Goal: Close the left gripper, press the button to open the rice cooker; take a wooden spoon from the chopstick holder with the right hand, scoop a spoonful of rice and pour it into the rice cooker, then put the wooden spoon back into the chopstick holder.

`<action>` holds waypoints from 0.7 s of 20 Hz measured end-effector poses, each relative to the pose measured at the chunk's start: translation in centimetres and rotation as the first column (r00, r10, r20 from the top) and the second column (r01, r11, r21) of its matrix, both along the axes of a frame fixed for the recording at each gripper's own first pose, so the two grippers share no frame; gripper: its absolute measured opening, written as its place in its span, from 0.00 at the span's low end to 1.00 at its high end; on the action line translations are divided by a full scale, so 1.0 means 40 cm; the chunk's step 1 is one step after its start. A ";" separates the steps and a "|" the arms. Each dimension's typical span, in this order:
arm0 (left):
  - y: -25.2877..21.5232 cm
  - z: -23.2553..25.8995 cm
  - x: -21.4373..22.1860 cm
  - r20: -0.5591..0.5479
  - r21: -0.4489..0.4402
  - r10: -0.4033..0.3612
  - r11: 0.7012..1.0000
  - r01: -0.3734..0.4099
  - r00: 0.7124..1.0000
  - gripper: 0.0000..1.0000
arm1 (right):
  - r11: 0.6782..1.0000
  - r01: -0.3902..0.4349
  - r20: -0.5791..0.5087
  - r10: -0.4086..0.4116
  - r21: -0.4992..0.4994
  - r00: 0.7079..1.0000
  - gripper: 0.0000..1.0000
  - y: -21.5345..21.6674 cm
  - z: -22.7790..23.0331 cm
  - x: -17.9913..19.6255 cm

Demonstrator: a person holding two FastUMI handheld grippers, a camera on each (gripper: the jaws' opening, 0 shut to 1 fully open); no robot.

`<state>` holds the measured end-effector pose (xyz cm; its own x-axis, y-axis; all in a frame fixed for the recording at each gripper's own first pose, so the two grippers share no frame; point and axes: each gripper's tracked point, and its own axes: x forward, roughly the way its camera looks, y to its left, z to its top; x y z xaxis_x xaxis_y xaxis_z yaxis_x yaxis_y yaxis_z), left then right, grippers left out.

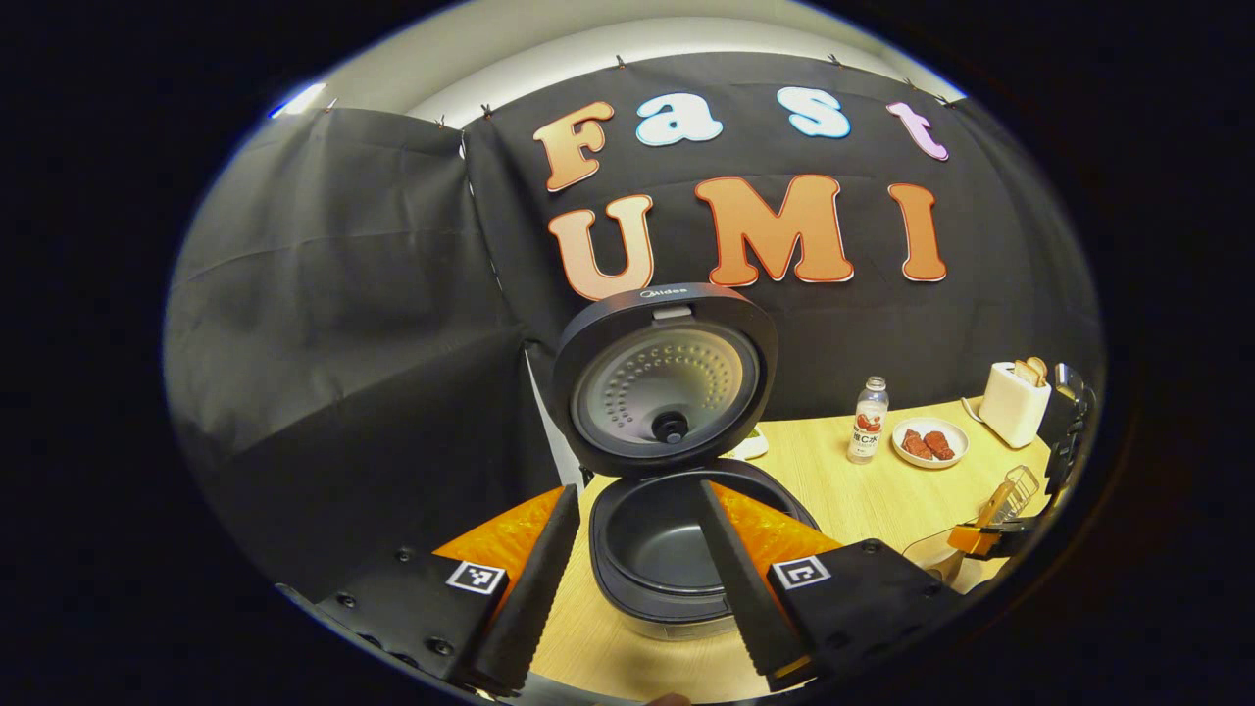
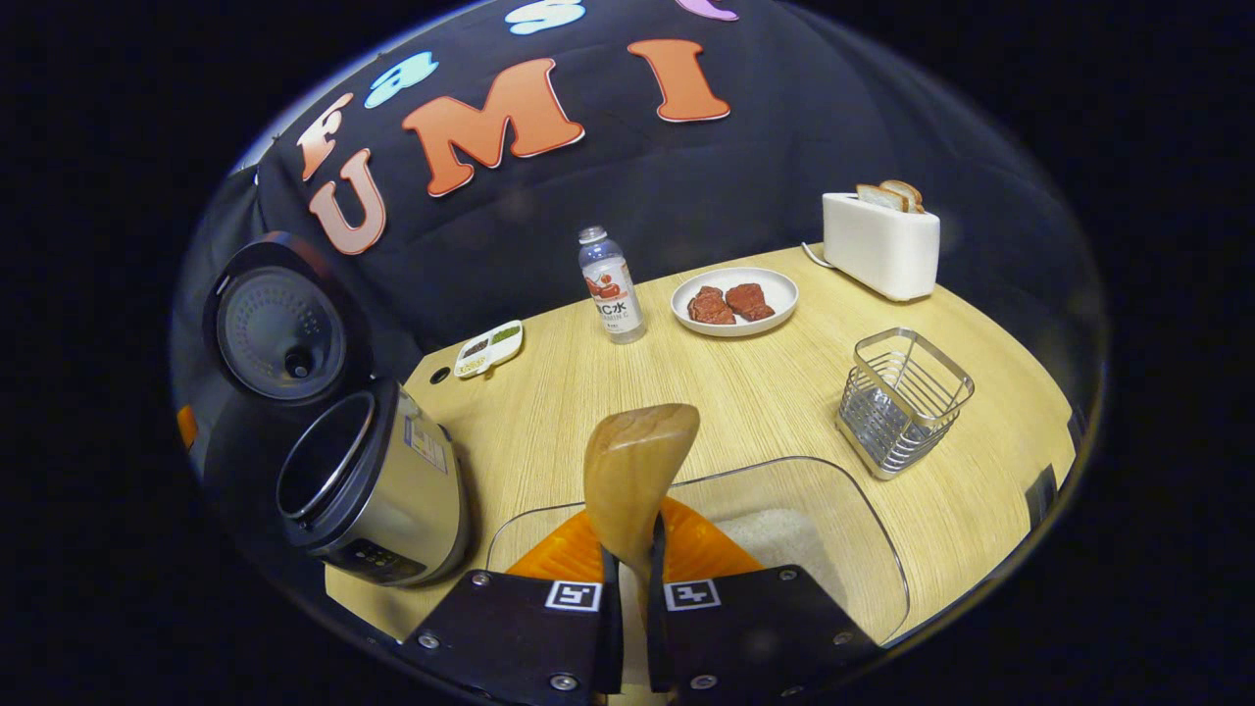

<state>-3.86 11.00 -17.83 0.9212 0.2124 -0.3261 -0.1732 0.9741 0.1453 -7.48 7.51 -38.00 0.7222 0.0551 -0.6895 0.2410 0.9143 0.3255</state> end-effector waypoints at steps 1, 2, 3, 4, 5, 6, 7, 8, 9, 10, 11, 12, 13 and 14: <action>0.000 -0.001 -0.001 -0.002 0.001 -0.003 1.000 0.003 1.000 0.84 | 1.000 0.009 -0.008 -0.009 0.021 1.000 0.10 -0.002 -0.002 -0.001; -0.001 -0.002 0.000 -0.004 0.002 -0.004 1.000 0.004 1.000 0.84 | 0.999 0.016 -0.011 -0.016 0.047 1.000 0.10 0.002 0.001 0.001; -0.003 -0.002 -0.003 -0.006 0.001 -0.005 1.000 0.005 1.000 0.84 | 0.997 0.024 -0.016 -0.023 0.071 1.000 0.10 0.002 0.001 -0.004; -0.004 -0.002 -0.003 -0.006 0.001 -0.007 1.000 0.007 1.000 0.84 | 0.995 0.027 -0.017 -0.026 0.091 1.000 0.10 0.004 0.003 0.000; -0.005 -0.003 -0.002 -0.008 0.002 -0.008 1.000 0.008 1.000 0.84 | 0.994 0.027 -0.021 -0.025 0.103 0.999 0.09 0.005 -0.001 0.001; -0.006 -0.003 0.000 -0.011 0.005 -0.010 1.000 0.010 1.000 0.84 | 0.994 0.027 -0.016 -0.025 0.109 1.000 0.09 0.007 -0.001 0.005; -0.007 -0.001 -0.005 -0.012 0.007 -0.010 1.000 0.010 1.000 0.84 | 0.992 0.026 -0.019 -0.024 0.126 1.000 0.09 0.006 -0.001 0.005; -0.010 -0.002 -0.004 -0.016 0.007 -0.012 1.000 0.012 1.000 0.84 | 0.989 0.027 -0.023 -0.024 0.147 0.999 0.09 0.008 -0.001 0.005; -0.011 -0.003 -0.004 -0.018 0.007 -0.014 1.000 0.014 1.000 0.84 | 0.984 0.030 -0.023 -0.026 0.176 0.999 0.09 0.010 0.001 0.002; -0.016 -0.006 -0.001 -0.021 0.006 -0.017 1.000 0.017 1.000 0.84 | 0.979 0.030 -0.026 -0.025 0.201 0.999 0.10 0.013 0.003 0.002; -0.018 -0.006 0.000 -0.024 0.005 -0.018 1.000 0.018 1.000 0.84 | 0.971 0.041 -0.029 -0.036 0.235 0.999 0.09 0.012 0.005 0.001; -0.022 -0.005 0.002 -0.025 0.005 -0.019 1.000 0.019 1.000 0.84 | 0.966 0.051 -0.035 -0.044 0.254 0.998 0.10 0.013 0.001 0.004; -0.026 -0.004 0.004 -0.024 0.004 -0.022 1.000 0.022 0.999 0.84 | 0.958 0.057 -0.040 -0.048 0.280 0.998 0.09 0.010 -0.004 0.002; -0.031 -0.001 0.005 -0.022 0.004 -0.024 1.000 0.024 0.999 0.84 | 0.953 0.061 -0.048 -0.048 0.296 0.998 0.09 0.007 -0.006 0.002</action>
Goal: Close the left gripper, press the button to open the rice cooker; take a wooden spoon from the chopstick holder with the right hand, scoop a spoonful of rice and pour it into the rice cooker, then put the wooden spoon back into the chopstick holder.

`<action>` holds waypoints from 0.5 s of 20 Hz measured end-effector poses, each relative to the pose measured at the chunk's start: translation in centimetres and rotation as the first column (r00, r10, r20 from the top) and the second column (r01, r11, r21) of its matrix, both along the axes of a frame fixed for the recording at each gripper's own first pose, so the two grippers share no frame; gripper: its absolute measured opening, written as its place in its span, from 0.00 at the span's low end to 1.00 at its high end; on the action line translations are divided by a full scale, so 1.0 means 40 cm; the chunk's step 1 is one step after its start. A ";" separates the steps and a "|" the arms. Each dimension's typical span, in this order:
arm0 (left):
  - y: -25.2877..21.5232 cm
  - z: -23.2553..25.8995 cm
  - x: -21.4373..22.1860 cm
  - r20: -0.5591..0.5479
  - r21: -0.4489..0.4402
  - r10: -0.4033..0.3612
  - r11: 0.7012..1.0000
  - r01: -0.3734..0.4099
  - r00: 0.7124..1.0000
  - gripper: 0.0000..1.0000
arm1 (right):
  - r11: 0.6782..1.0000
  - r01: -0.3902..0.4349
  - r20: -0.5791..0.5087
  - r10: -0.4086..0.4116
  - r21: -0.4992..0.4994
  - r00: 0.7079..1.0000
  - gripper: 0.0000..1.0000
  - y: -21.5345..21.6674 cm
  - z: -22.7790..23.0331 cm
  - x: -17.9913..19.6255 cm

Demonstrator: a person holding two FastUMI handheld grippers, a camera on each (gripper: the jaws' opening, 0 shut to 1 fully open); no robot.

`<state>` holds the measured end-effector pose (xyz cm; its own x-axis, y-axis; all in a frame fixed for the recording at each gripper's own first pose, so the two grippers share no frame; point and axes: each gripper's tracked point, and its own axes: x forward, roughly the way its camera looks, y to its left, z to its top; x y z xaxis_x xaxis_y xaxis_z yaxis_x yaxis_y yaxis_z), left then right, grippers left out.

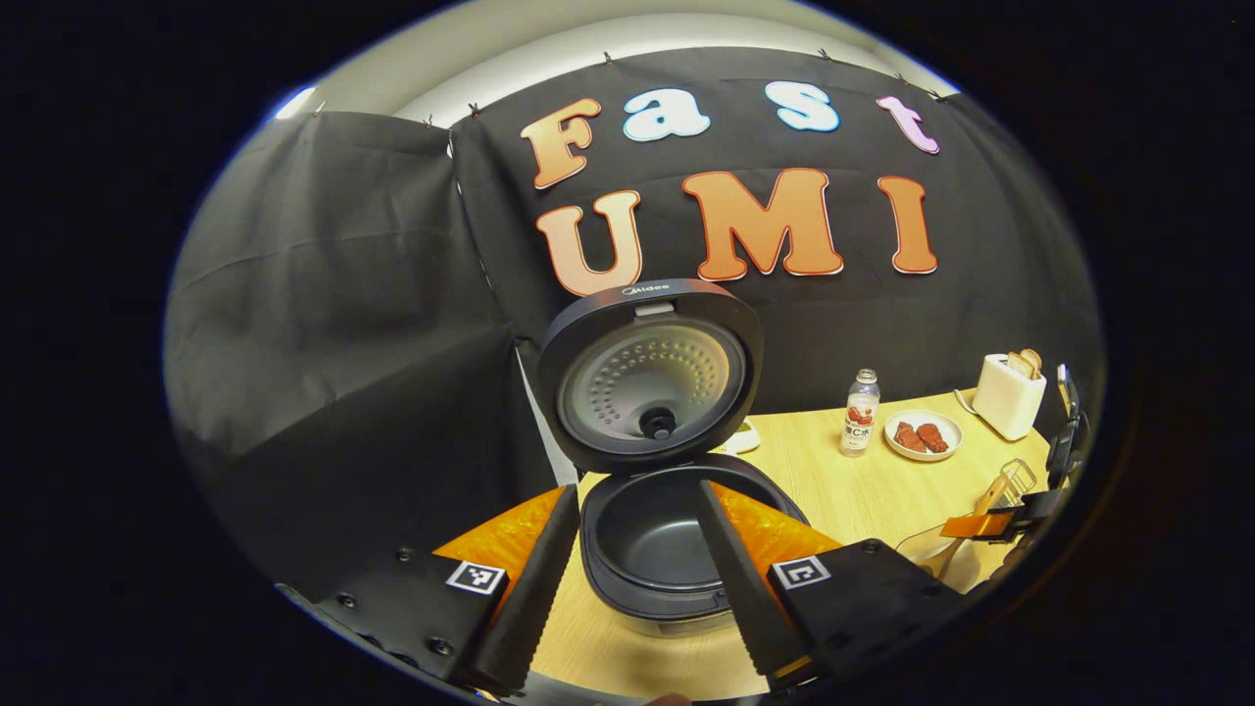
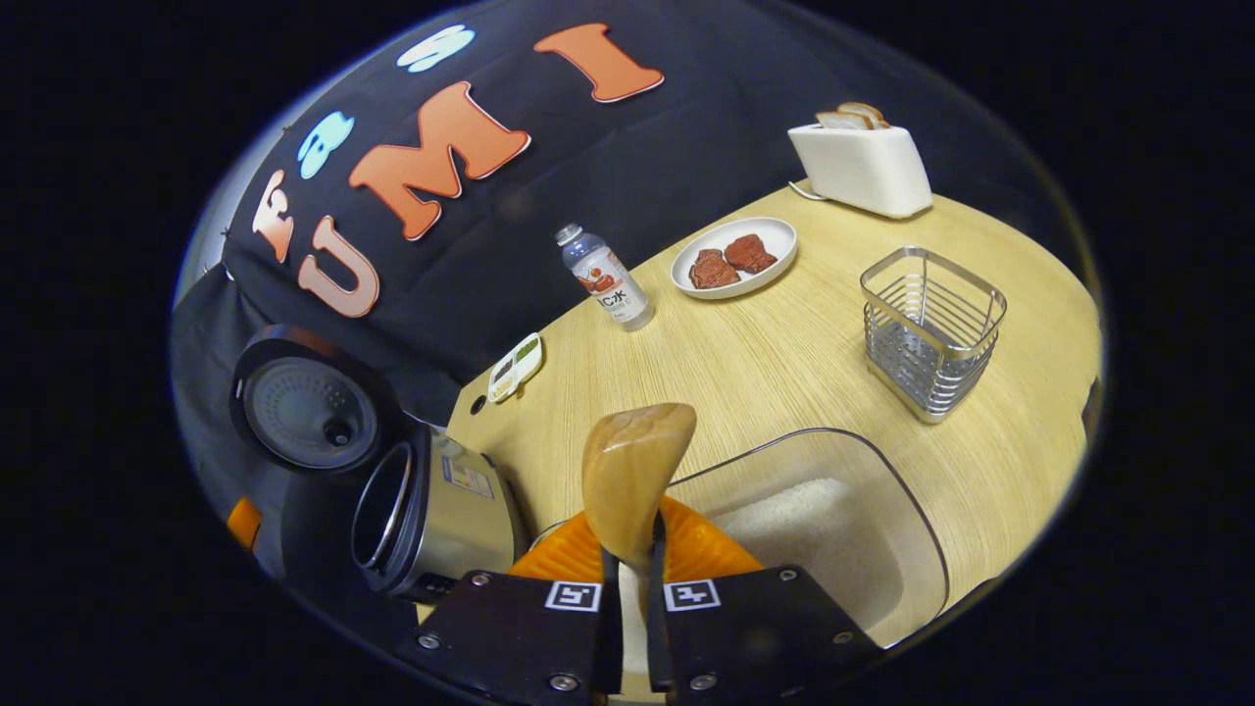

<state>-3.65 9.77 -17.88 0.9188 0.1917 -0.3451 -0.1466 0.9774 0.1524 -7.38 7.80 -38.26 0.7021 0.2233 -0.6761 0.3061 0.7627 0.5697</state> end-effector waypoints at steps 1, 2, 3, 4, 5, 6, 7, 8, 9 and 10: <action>-0.005 0.000 -0.001 -0.001 -0.002 -0.002 1.000 0.002 1.000 0.84 | 1.000 0.003 -0.004 -0.003 0.029 1.000 0.09 0.001 -0.001 -0.003; -0.010 0.000 0.000 -0.002 -0.004 -0.003 1.000 0.003 1.000 0.84 | 0.999 0.008 -0.011 -0.007 0.050 1.000 0.09 0.000 -0.002 -0.003; -0.013 -0.004 0.000 -0.002 -0.006 -0.004 1.000 0.004 1.000 0.84 | 0.997 0.010 -0.014 -0.009 0.079 1.000 0.09 0.002 -0.001 -0.003; -0.015 -0.002 -0.001 -0.002 -0.006 -0.003 1.000 0.003 1.000 0.84 | 0.995 0.018 -0.019 -0.016 0.096 1.000 0.09 -0.001 -0.002 -0.004; -0.015 -0.002 -0.001 -0.001 -0.005 -0.001 1.000 0.001 1.000 0.84 | 0.992 0.025 -0.020 -0.022 0.120 1.000 0.09 -0.004 -0.002 -0.005; -0.015 0.001 -0.002 -0.002 -0.005 0.001 1.000 -0.001 1.000 0.84 | 0.990 0.030 -0.024 -0.027 0.138 0.999 0.09 -0.009 -0.006 -0.007; -0.017 0.002 -0.005 -0.001 -0.003 0.003 1.000 -0.003 1.000 0.84 | 0.985 0.037 -0.023 -0.034 0.167 0.999 0.09 -0.015 -0.005 -0.010; -0.017 0.005 -0.006 -0.001 -0.002 0.004 1.000 -0.004 1.000 0.84 | 0.980 0.051 -0.027 -0.047 0.193 0.999 0.09 -0.025 -0.007 -0.010; -0.019 0.004 -0.007 -0.002 0.002 0.006 1.000 -0.006 1.000 0.84 | 0.973 0.065 -0.028 -0.060 0.223 0.998 0.09 -0.033 -0.005 -0.011; -0.021 0.006 -0.007 -0.002 0.007 0.006 1.000 -0.006 1.000 0.84 | 0.968 0.073 -0.027 -0.069 0.241 0.997 0.09 -0.044 -0.005 -0.011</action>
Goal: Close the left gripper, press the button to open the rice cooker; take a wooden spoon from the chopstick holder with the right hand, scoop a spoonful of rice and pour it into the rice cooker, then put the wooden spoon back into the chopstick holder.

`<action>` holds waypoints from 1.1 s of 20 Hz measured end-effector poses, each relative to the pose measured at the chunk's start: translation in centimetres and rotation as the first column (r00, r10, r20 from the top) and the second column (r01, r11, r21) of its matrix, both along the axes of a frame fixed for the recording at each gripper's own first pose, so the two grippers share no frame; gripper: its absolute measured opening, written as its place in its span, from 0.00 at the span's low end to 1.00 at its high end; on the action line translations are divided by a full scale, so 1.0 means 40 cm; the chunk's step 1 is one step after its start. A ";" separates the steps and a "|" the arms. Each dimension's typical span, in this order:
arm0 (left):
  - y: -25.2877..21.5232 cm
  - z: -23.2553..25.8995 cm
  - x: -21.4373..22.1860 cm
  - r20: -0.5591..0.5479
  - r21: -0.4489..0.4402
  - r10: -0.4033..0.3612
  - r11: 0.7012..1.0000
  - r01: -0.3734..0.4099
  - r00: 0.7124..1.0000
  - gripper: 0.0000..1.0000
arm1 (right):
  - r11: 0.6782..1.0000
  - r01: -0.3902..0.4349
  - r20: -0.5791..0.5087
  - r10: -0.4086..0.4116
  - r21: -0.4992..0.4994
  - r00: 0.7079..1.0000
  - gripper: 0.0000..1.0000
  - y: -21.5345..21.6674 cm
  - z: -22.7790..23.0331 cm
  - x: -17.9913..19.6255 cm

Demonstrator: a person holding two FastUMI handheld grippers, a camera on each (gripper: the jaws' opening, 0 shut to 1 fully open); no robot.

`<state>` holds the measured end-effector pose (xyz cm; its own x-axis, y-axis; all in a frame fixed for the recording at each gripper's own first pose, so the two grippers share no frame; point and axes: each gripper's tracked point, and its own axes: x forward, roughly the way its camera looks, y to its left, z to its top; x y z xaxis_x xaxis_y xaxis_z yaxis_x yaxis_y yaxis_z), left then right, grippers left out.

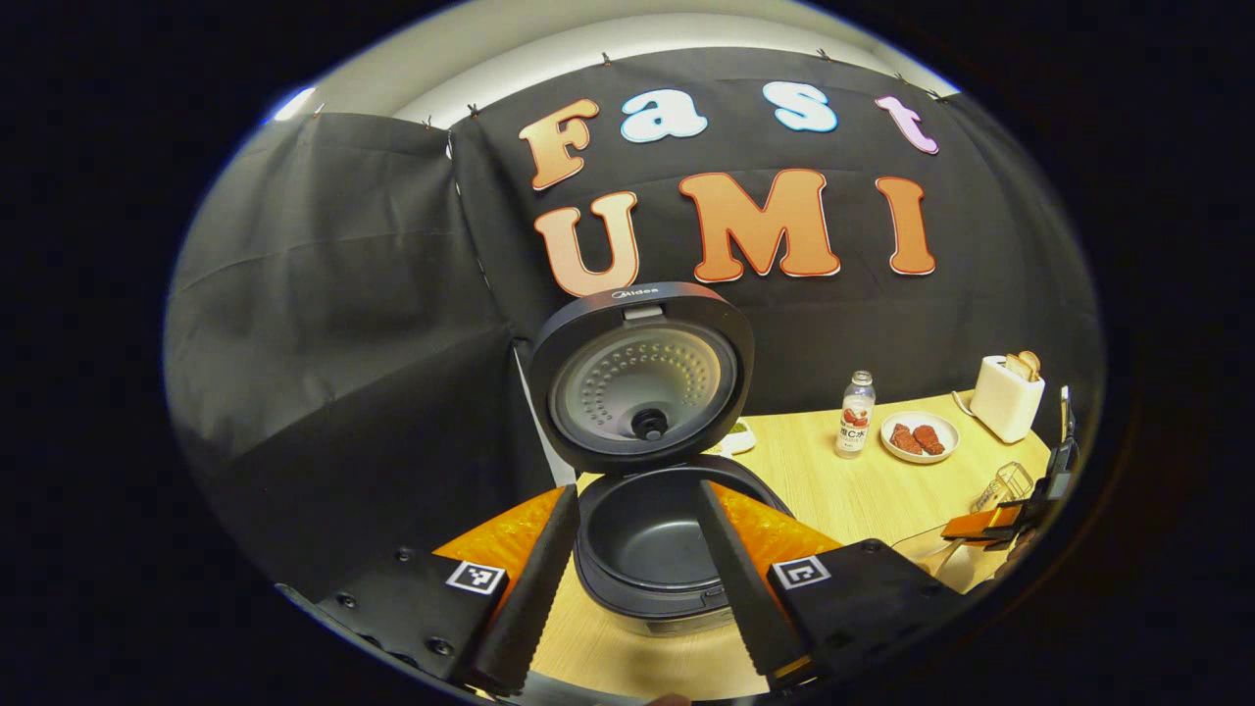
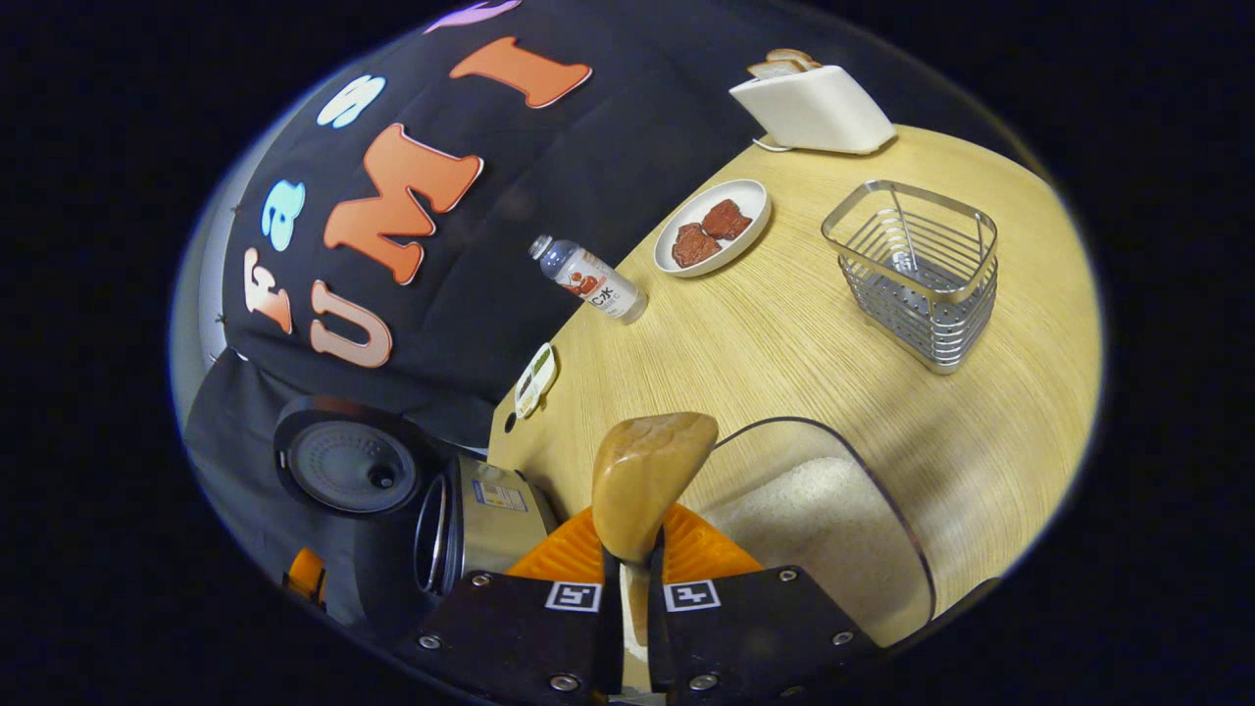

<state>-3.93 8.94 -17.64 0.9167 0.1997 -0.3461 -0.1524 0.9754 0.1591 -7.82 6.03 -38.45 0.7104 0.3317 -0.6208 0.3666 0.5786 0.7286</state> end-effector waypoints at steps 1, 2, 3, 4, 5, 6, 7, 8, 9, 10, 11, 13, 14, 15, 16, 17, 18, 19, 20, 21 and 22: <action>-0.003 0.003 -0.003 0.001 0.005 0.000 1.000 0.000 1.000 0.84 | 1.000 0.009 0.008 -0.009 0.012 1.000 0.09 -0.013 0.004 -0.001; -0.010 0.007 -0.002 0.001 0.008 -0.003 1.000 0.003 1.000 0.84 | 1.000 0.011 0.018 -0.012 0.022 1.000 0.09 -0.025 0.009 0.001; -0.017 0.007 -0.001 0.002 0.012 -0.006 1.000 0.006 1.000 0.84 | 0.999 0.014 0.028 -0.015 0.030 0.999 0.09 -0.036 0.016 0.002; -0.026 0.012 -0.001 0.003 0.013 -0.011 1.000 0.011 1.000 0.76 | 0.999 0.017 0.041 -0.019 0.045 0.999 0.09 -0.048 0.024 0.006; -0.036 0.014 -0.001 0.005 0.015 -0.015 1.000 0.015 1.000 0.84 | 0.998 0.019 0.050 -0.021 0.055 0.999 0.09 -0.060 0.033 0.006; -0.045 0.016 -0.001 0.007 0.016 -0.019 1.000 0.019 1.000 0.84 | 0.997 0.025 0.060 -0.029 0.070 0.998 0.09 -0.075 0.041 0.011; -0.054 0.019 -0.001 0.010 0.017 -0.022 1.000 0.022 1.000 0.84 | 0.997 0.026 0.067 -0.031 0.073 0.997 0.09 -0.088 0.046 0.011; -0.062 0.022 0.001 0.013 0.016 -0.024 1.000 0.024 1.000 0.84 | 0.996 0.030 0.076 -0.036 0.084 0.996 0.09 -0.102 0.052 0.015; -0.068 0.024 0.000 0.016 0.016 -0.025 1.000 0.025 1.000 0.76 | 0.996 0.029 0.083 -0.036 0.085 0.996 0.09 -0.116 0.058 0.016; -0.074 0.029 0.003 0.020 0.017 -0.024 1.000 0.024 1.000 0.84 | 0.994 0.032 0.092 -0.041 0.100 0.995 0.09 -0.129 0.064 0.018; -0.076 0.030 0.002 0.022 0.017 -0.022 1.000 0.021 1.000 0.84 | 0.994 0.032 0.096 -0.042 0.106 0.994 0.09 -0.143 0.068 0.020; -0.083 0.035 0.003 0.027 0.015 -0.013 1.000 0.013 1.000 0.84 | 0.991 0.035 0.103 -0.048 0.129 0.993 0.09 -0.168 0.076 0.020; -0.087 0.036 0.005 0.029 0.011 -0.010 1.000 0.010 1.000 0.84 | 0.988 0.039 0.110 -0.056 0.148 0.992 0.09 -0.179 0.083 0.020; -0.091 0.035 0.006 0.030 0.008 -0.007 1.000 0.007 1.000 0.84 | 0.986 0.045 0.110 -0.063 0.158 0.992 0.09 -0.189 0.087 0.021; -0.095 0.035 0.007 0.030 0.006 -0.005 1.000 0.005 1.000 0.84 | 0.981 0.060 0.111 -0.081 0.184 0.991 0.09 -0.197 0.092 0.026; -0.098 0.037 0.008 0.034 0.005 -0.003 1.000 0.003 0.999 0.84 | 0.976 0.077 0.109 -0.101 0.205 0.989 0.09 -0.208 0.101 0.030; -0.102 0.038 0.009 0.034 0.006 -0.001 1.000 0.000 0.999 0.84 | 0.968 0.094 0.116 -0.124 0.235 0.986 0.09 -0.215 0.114 0.036; -0.104 0.037 0.009 0.036 0.006 0.002 1.000 -0.002 0.999 0.77 | 0.960 0.104 0.119 -0.139 0.261 0.983 0.09 -0.221 0.126 0.042; -0.106 0.039 0.009 0.038 0.003 0.005 1.000 -0.005 0.999 0.76 | 0.952 0.111 0.126 -0.152 0.287 0.980 0.09 -0.224 0.139 0.051; -0.111 0.040 0.010 0.039 0.001 0.006 1.000 -0.006 0.999 0.76 | 0.945 0.112 0.133 -0.159 0.307 0.978 0.09 -0.227 0.153 0.055; -0.113 0.041 0.013 0.041 0.001 0.009 1.000 -0.009 0.999 0.76 | 0.938 0.111 0.144 -0.166 0.328 0.976 0.09 -0.229 0.169 0.062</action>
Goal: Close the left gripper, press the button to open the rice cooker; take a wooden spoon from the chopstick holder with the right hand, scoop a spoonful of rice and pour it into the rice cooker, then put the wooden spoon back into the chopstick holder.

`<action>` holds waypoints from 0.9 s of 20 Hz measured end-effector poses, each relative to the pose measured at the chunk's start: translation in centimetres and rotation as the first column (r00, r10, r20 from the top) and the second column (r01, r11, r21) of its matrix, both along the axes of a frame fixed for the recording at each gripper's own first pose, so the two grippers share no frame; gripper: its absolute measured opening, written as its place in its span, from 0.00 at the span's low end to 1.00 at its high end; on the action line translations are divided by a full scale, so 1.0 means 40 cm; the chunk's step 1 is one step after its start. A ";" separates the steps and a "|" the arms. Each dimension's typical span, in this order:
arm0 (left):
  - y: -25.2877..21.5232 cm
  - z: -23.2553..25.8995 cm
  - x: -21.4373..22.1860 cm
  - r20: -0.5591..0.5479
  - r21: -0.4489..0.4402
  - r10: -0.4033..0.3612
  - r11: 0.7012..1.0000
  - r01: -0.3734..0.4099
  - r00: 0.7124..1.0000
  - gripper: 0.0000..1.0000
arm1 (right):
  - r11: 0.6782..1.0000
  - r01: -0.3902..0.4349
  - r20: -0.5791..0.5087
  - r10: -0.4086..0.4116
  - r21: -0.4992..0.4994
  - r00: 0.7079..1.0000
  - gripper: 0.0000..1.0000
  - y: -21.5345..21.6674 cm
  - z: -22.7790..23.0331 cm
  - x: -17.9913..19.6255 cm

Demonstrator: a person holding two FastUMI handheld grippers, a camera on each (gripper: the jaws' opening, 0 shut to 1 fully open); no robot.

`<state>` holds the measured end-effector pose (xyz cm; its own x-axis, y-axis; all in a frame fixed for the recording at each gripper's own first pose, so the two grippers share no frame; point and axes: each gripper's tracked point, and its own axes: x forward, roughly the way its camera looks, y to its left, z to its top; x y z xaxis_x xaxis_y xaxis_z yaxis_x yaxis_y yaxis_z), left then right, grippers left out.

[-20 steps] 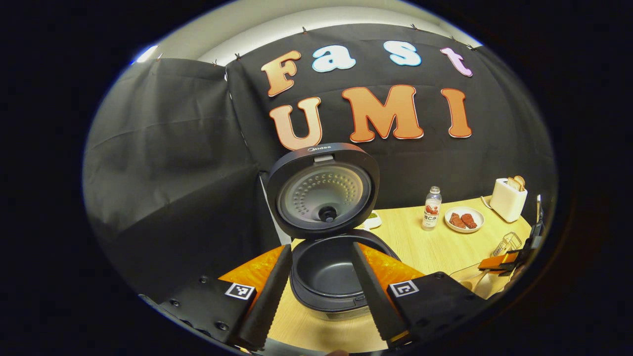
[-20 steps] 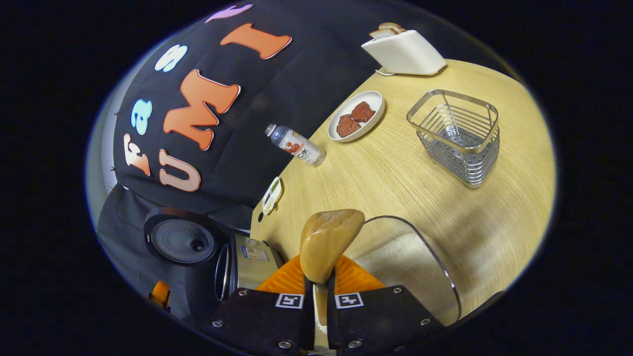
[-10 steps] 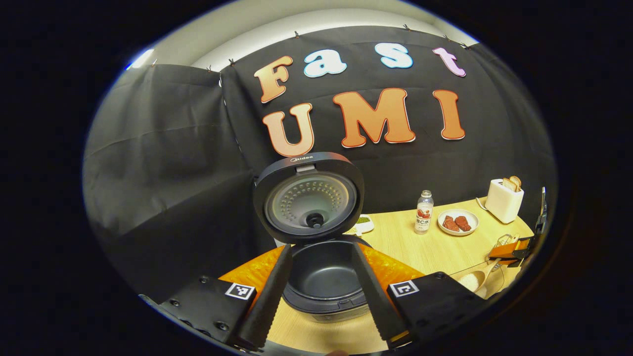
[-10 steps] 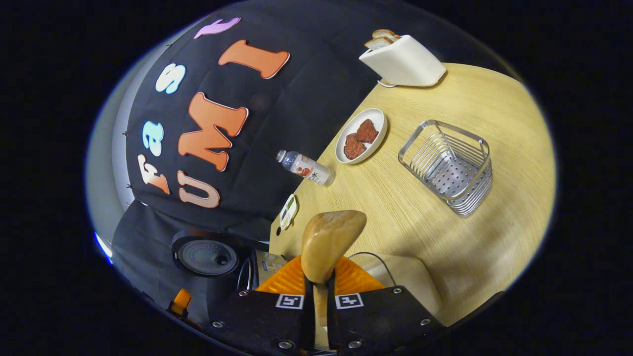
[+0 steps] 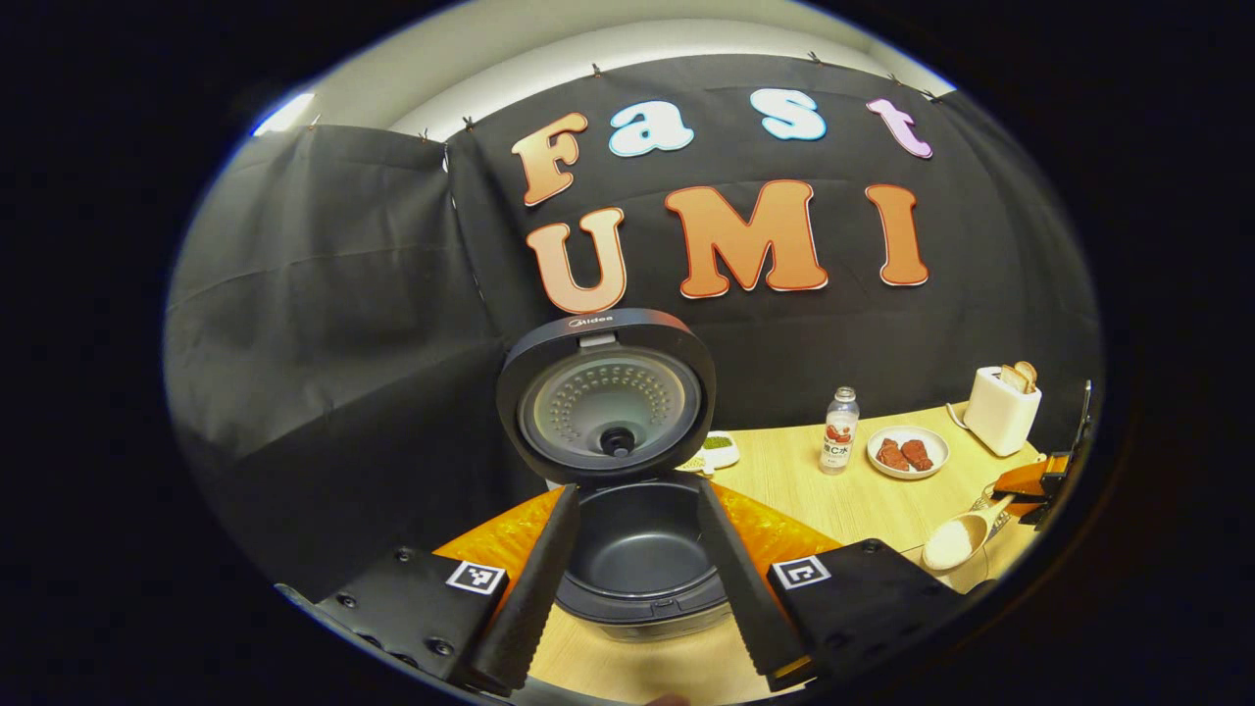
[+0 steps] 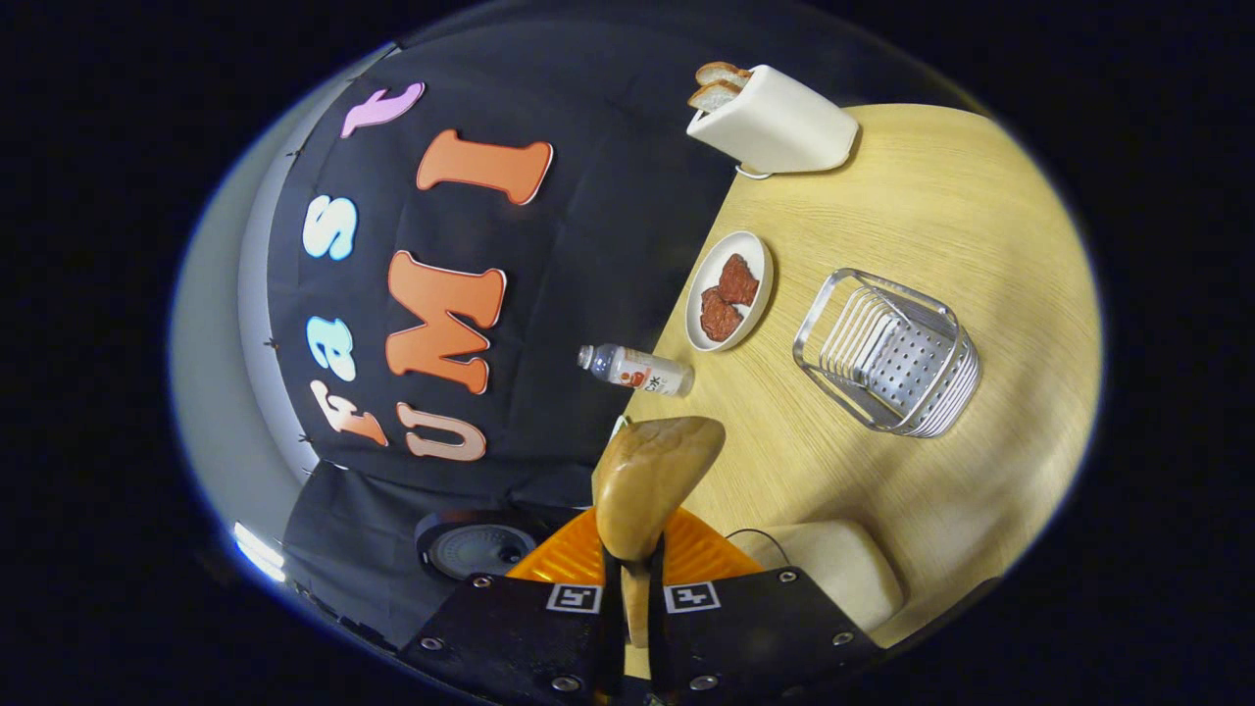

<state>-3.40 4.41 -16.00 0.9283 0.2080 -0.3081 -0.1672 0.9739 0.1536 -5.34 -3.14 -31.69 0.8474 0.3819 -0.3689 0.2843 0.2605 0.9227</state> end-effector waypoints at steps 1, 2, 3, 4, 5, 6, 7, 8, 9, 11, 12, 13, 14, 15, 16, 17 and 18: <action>0.000 0.001 0.001 0.002 0.000 0.001 1.000 -0.001 1.000 0.76 | 1.000 -0.003 0.013 0.003 0.020 1.000 0.09 0.002 0.014 0.006; -0.001 0.004 0.003 0.005 -0.001 0.003 1.000 -0.003 1.000 0.76 | 0.999 -0.003 0.030 0.002 0.046 1.000 0.09 0.007 0.035 0.015; -0.002 0.005 0.005 0.008 -0.002 0.005 1.000 -0.005 1.000 0.76 | 0.997 -0.007 0.041 0.004 0.072 0.999 0.09 0.011 0.051 0.017; -0.001 0.008 0.006 0.013 -0.002 0.008 1.000 -0.008 1.000 0.76 | 0.995 -0.007 0.054 0.002 0.095 0.999 0.09 0.017 0.069 0.025; 0.002 0.013 0.006 0.018 -0.003 0.012 1.000 -0.012 1.000 0.76 | 0.993 -0.010 0.062 0.002 0.118 0.998 0.09 0.023 0.083 0.027; 0.007 0.017 0.003 0.024 -0.004 0.019 1.000 -0.019 1.000 0.76 | 0.990 -0.015 0.072 0.005 0.143 0.997 0.09 0.033 0.103 0.036; 0.016 0.020 0.000 0.030 -0.007 0.026 1.000 -0.026 0.999 0.76 | 0.985 -0.024 0.083 0.010 0.169 0.997 0.09 0.048 0.126 0.041; 0.025 0.021 -0.003 0.035 -0.010 0.035 0.999 -0.035 0.999 0.84 | 0.980 -0.031 0.097 0.011 0.198 0.995 0.09 0.060 0.153 0.052; 0.037 0.023 -0.008 0.039 -0.012 0.045 0.999 -0.045 0.998 0.76 | 0.973 -0.040 0.109 0.015 0.227 0.994 0.09 0.074 0.179 0.064; 0.066 0.027 -0.021 0.049 -0.011 0.071 0.997 -0.071 0.996 0.84 | 0.957 -0.062 0.136 0.024 0.282 0.990 0.09 0.112 0.232 0.091; 0.084 0.030 -0.024 0.056 -0.010 0.086 0.996 -0.085 0.995 0.84 | 0.950 -0.077 0.147 0.033 0.302 0.989 0.09 0.138 0.259 0.105; 0.098 0.035 -0.034 0.063 -0.010 0.098 0.995 -0.098 0.993 0.84 | 0.945 -0.094 0.156 0.046 0.313 0.987 0.09 0.163 0.280 0.117; 0.115 0.040 -0.044 0.074 -0.008 0.112 0.994 -0.112 0.991 0.77 | 0.942 -0.112 0.162 0.063 0.316 0.985 0.09 0.190 0.295 0.132; 0.132 0.042 -0.049 0.082 -0.008 0.124 0.992 -0.124 0.989 0.84 | 0.941 -0.131 0.167 0.082 0.313 0.983 0.09 0.219 0.312 0.143; 0.150 0.045 -0.058 0.090 -0.005 0.139 0.990 -0.139 0.986 0.84 | 0.941 -0.155 0.173 0.106 0.302 0.979 0.09 0.252 0.325 0.157; 0.170 0.044 -0.065 0.096 -0.005 0.155 0.988 -0.155 0.983 0.84 | 0.938 -0.174 0.173 0.126 0.299 0.977 0.09 0.284 0.335 0.167; 0.189 0.043 -0.074 0.098 -0.007 0.170 0.985 -0.170 0.981 0.84 | 0.936 -0.194 0.175 0.147 0.292 0.973 0.08 0.318 0.342 0.183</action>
<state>-6.34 11.95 -14.29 0.9050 0.3655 -0.2176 -0.3444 0.9299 0.1292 1.98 9.58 -18.00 0.7956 0.5996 -0.0867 0.1144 -0.0081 0.9934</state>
